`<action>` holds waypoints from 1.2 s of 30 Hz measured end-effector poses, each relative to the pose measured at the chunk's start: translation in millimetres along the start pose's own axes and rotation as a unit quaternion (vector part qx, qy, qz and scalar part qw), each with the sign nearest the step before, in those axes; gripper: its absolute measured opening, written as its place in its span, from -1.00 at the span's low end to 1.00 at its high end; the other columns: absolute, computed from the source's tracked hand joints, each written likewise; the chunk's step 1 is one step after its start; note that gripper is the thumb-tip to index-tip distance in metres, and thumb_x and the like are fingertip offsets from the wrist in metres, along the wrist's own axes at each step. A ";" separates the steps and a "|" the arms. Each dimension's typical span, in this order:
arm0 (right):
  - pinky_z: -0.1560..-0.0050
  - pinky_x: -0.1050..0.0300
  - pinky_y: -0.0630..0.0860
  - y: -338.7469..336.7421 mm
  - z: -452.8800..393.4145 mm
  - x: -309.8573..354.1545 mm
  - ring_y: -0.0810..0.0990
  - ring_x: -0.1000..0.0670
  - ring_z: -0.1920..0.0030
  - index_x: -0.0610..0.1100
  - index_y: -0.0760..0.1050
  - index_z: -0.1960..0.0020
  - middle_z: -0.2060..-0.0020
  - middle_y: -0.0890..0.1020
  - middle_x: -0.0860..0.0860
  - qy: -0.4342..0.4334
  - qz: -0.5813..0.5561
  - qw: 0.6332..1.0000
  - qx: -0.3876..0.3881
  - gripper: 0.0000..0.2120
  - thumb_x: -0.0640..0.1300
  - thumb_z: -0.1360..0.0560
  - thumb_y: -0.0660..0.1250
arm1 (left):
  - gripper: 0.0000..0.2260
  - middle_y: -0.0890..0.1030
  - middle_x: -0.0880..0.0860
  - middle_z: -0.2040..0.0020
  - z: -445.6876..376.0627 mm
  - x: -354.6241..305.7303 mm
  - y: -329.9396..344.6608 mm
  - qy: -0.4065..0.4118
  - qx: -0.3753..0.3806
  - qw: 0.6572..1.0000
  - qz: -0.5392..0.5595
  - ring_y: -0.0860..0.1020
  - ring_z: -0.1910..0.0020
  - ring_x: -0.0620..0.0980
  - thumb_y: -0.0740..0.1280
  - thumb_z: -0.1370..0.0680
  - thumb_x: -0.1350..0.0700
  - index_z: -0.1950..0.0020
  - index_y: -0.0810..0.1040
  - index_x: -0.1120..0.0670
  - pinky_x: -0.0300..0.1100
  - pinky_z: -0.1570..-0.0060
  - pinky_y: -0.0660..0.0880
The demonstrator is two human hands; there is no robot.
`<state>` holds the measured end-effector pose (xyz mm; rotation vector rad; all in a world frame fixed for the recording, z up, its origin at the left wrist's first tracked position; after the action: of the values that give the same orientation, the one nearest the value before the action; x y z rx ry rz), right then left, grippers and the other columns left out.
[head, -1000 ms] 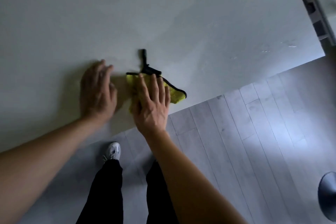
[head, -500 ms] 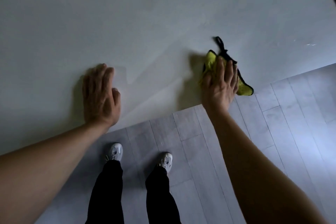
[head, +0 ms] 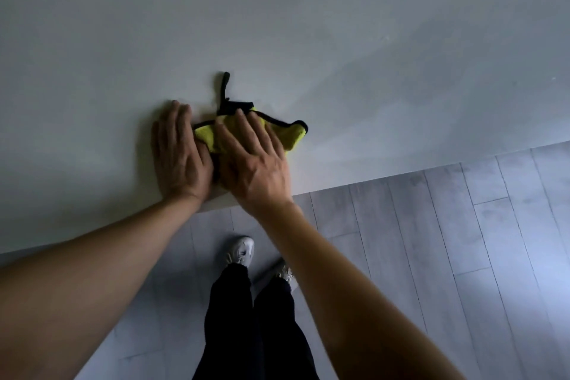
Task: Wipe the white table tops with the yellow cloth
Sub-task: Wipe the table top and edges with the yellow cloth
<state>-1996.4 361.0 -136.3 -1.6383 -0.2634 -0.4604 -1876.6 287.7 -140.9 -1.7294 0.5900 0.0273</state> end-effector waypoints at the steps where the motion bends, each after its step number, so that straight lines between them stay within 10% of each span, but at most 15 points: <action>1: -0.57 -0.09 0.08 -4.7 -0.8 -8.3 0.07 -0.10 -0.61 0.04 0.23 -0.59 -0.60 0.19 -0.08 -0.004 0.000 1.000 -0.011 -0.44 0.20 -0.64 0.08 | -0.47 0.35 0.22 -0.60 0.4 -0.1 0.0 0.000 0.000 1.000 0.000 0.28 -0.61 0.22 0.11 -0.59 0.14 -0.57 0.37 0.24 0.16 -0.62 0.13; 12: -0.59 -0.12 -0.03 -107.6 12.9 -235.1 0.01 -0.10 -0.62 0.04 0.11 -0.62 -0.62 0.12 -0.07 0.338 0.055 0.929 -0.142 -0.39 0.16 -0.61 0.06 | -0.48 0.28 0.20 -0.64 2.2 -2.6 2.5 -0.013 0.005 0.999 -0.031 0.22 -0.63 0.23 0.12 -0.63 0.14 -0.61 0.30 0.22 0.07 -0.65 0.03; 26: -0.58 -0.09 0.05 -5.0 -73.6 -22.8 0.06 -0.09 -0.61 0.06 0.21 -0.59 -0.60 0.19 -0.06 0.044 0.008 0.998 -0.034 -0.44 0.18 -0.63 0.10 | -0.50 0.31 0.25 -0.62 1.0 -3.1 1.7 0.005 -0.001 0.999 -0.038 0.24 -0.62 0.28 0.09 -0.65 0.17 -0.60 0.33 0.26 0.15 -0.63 0.12; 31: -0.51 -0.13 0.18 -60.8 -65.1 -136.0 0.28 -0.17 -0.52 0.03 0.34 -0.53 -0.52 0.35 -0.10 0.195 0.052 0.968 -0.151 -0.47 0.13 -0.59 0.16 | -0.45 0.24 0.18 -0.67 1.6 -3.3 0.7 -0.018 0.028 0.999 -0.041 0.17 -0.66 0.22 0.08 -0.64 0.13 -0.65 0.26 0.20 0.07 -0.65 0.03; 36: -0.59 -0.08 -0.04 -106.3 -52.5 -244.4 0.03 -0.10 -0.61 0.06 0.12 -0.62 -0.61 0.13 -0.06 0.343 0.050 0.928 -0.135 -0.41 0.16 -0.62 0.04 | -0.43 0.16 0.14 -0.70 2.4 -2.9 5.7 -0.034 0.056 0.997 -0.049 0.13 -0.68 0.19 0.05 -0.65 0.09 -0.68 0.18 0.16 0.08 -0.66 0.00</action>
<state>-2267.4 346.0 -146.2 -1.6373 0.4236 -0.9888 -1880.7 290.3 -145.7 -1.6391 0.4486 -0.0163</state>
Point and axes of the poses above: each hand's wrist, its own z-axis away from the middle knuckle, its own y-axis out of the palm, x = y × z, the point moved 10 cm from there along -z, towards the middle knuckle
